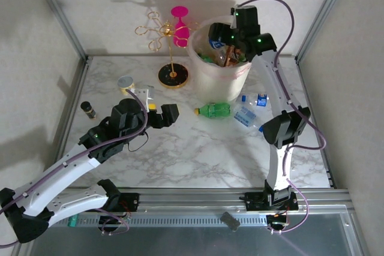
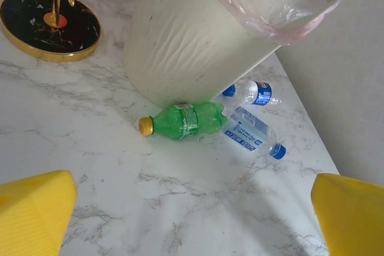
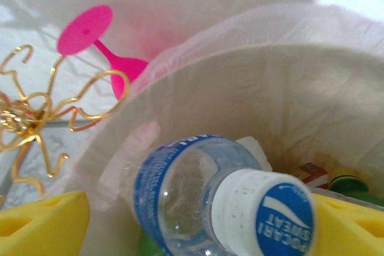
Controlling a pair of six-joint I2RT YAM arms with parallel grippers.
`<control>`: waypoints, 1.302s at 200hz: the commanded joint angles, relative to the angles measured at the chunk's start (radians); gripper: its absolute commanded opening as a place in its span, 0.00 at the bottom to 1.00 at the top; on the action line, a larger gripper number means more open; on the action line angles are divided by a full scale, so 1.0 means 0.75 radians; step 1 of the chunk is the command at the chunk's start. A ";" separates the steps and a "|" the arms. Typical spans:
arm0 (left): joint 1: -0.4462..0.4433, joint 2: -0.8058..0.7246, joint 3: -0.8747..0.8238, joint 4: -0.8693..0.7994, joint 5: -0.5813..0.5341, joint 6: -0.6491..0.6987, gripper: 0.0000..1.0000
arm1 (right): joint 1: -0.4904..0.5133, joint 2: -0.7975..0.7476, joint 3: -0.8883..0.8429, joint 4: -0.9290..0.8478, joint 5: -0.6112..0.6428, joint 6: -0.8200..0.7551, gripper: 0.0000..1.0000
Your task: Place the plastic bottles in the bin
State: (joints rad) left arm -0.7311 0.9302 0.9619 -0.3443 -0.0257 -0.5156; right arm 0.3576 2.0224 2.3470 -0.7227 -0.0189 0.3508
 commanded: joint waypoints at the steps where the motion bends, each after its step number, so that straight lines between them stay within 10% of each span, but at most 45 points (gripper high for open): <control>1: 0.009 -0.027 0.051 -0.029 -0.036 0.007 1.00 | -0.009 -0.164 -0.012 0.041 0.042 -0.014 0.91; 46: 0.009 -0.073 0.032 -0.025 -0.015 -0.028 0.99 | -0.009 -0.351 -0.185 0.070 0.033 -0.010 0.80; 107: 0.008 -0.149 -0.072 0.024 0.076 -0.123 0.94 | 0.006 -0.778 -0.849 0.249 -0.035 0.085 0.38; 209: 0.009 -0.176 -0.446 0.189 -0.031 -0.499 0.99 | 0.005 -1.477 -1.829 0.309 0.120 0.538 0.49; 260: 0.009 -0.142 -0.561 0.250 -0.085 -0.612 0.99 | 0.024 -1.439 -2.273 0.848 -0.277 1.077 0.72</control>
State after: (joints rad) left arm -0.7311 0.8261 0.5720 -0.2024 -0.0494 -0.9150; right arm 0.3588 0.9249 0.7712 -0.3618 -0.0475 0.8982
